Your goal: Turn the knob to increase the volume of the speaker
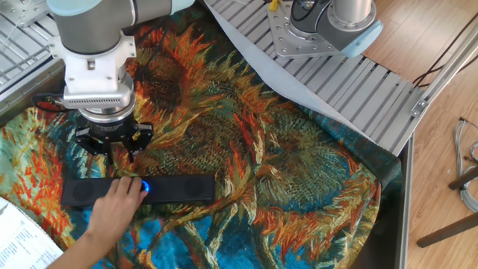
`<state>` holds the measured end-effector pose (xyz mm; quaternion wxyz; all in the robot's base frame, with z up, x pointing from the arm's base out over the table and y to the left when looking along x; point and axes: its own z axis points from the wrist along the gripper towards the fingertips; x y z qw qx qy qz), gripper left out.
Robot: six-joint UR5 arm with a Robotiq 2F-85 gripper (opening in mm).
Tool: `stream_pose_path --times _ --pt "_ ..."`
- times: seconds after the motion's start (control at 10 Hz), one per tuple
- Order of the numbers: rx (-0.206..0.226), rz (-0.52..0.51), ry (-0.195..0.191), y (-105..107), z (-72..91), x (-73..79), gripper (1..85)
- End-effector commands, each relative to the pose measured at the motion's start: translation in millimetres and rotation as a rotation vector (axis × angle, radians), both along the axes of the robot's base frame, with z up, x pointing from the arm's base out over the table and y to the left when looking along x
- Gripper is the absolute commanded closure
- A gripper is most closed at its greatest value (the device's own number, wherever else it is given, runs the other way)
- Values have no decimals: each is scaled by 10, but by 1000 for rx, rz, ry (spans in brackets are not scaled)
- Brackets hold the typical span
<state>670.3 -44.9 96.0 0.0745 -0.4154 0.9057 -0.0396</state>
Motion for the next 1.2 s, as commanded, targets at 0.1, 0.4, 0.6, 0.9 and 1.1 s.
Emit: stream_pose_path --times 0.1,0.4,0.6,0.9,1.1 --pt "24 -11 -4 39 -7 31 477" --pt "22 -12 -1 46 -5 32 477" --pt "25 -11 1 54 -3 26 477" --pt "25 -12 2 58 -2 26 477" --pt "26 -14 2 62 0 29 477"
